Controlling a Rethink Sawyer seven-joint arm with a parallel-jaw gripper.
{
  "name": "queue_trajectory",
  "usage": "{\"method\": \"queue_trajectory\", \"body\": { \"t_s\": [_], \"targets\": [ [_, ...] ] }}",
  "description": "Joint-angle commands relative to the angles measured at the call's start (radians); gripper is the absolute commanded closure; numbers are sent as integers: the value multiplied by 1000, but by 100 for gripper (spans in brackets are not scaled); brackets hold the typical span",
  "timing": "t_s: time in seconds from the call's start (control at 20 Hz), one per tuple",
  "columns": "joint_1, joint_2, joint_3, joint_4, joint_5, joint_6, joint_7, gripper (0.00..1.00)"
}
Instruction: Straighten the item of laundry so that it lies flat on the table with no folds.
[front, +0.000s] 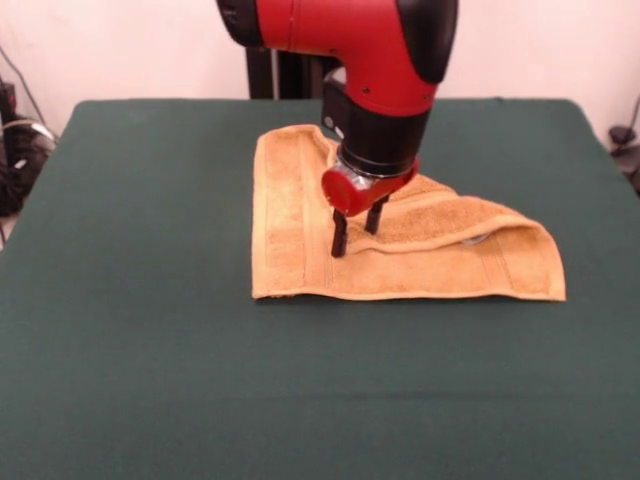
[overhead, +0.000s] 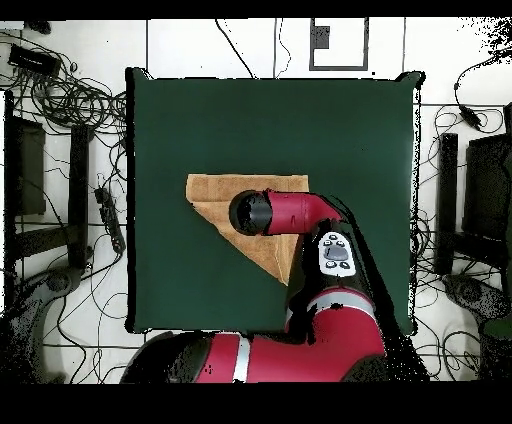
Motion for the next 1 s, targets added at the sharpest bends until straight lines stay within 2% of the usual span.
{"method": "queue_trajectory", "body": {
  "t_s": [0.05, 0.3, 0.7, 0.75, 1.0],
  "targets": [
    [-33, 45, 110, 39, 17, -102, 192, 0],
    [-35, 17, 125, 59, 12, -113, 196, 0],
    [32, 22, 55, 27, -10, -171, 250, 0],
    [48, 28, 37, 17, -8, -168, 256, 100],
    [92, 40, -16, -2, -19, -216, 283, 100]
  ]
}}
